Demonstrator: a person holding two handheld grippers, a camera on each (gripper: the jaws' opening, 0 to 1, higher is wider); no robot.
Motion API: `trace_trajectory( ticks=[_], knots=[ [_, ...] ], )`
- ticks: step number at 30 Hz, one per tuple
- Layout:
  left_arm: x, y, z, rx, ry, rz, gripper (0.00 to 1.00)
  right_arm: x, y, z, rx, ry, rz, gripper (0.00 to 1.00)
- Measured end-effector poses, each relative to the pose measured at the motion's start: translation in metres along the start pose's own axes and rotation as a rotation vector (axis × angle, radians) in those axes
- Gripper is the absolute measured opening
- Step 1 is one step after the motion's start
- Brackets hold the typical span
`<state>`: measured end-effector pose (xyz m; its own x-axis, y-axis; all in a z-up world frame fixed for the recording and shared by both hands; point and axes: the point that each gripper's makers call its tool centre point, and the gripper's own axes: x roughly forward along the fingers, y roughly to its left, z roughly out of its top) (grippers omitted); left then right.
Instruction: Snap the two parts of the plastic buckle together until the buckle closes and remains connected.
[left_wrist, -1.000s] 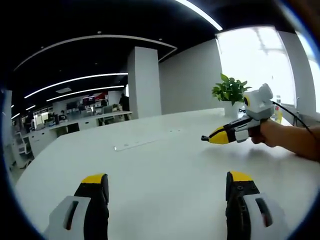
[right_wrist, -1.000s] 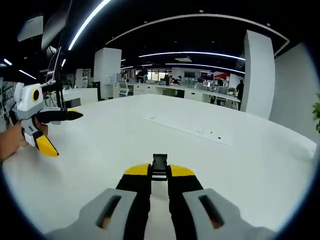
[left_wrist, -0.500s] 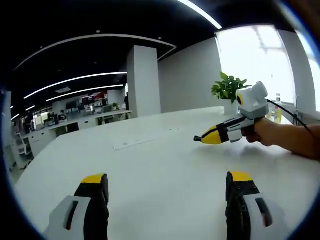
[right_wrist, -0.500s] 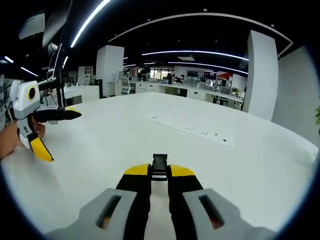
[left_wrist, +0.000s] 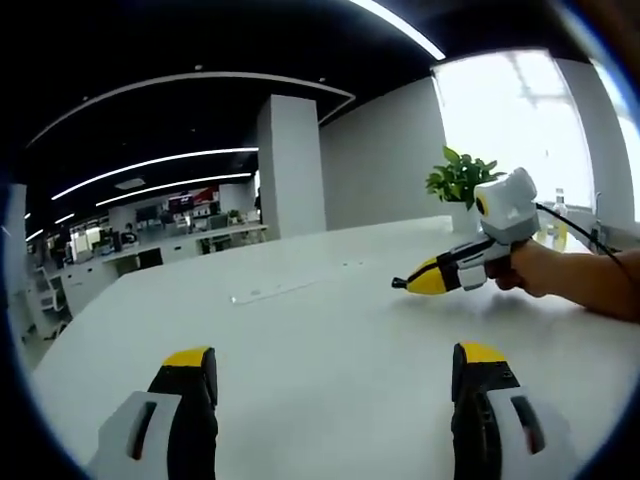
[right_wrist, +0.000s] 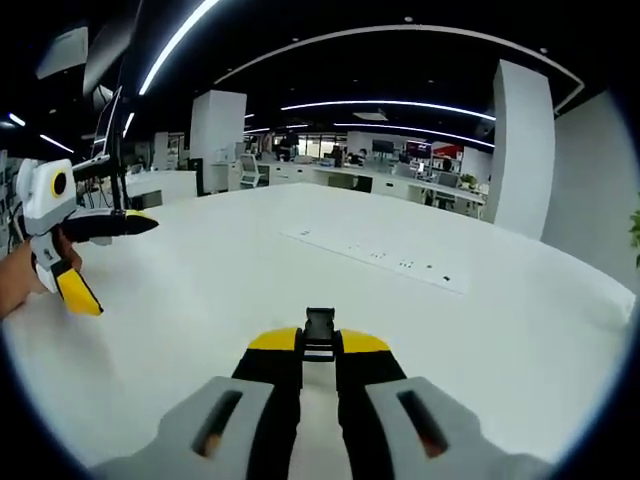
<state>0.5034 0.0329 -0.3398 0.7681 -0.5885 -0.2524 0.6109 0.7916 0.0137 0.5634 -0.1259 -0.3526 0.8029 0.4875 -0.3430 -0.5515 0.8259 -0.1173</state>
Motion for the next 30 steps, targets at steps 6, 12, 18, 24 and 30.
trace_trajectory(
  ticks=[6,12,18,24,30],
  knots=[
    [0.000,0.003,-0.004,0.006,0.010,0.006,0.99,0.014,-0.001,0.013,0.006,-0.027,-0.018,0.10],
    [0.000,0.005,-0.005,-0.001,0.018,0.010,0.99,0.023,0.003,0.007,-0.020,0.003,-0.006,0.10],
    [0.004,-0.006,-0.008,0.023,0.037,-0.014,0.99,0.022,-0.002,0.006,-0.015,0.004,-0.011,0.10],
    [0.004,-0.006,-0.008,0.027,0.041,-0.017,0.99,0.028,-0.009,0.010,0.005,-0.004,-0.020,0.10],
    [-0.003,-0.005,-0.007,0.020,0.028,-0.007,0.99,0.051,-0.016,0.025,0.042,-0.022,-0.042,0.10]
  ],
)
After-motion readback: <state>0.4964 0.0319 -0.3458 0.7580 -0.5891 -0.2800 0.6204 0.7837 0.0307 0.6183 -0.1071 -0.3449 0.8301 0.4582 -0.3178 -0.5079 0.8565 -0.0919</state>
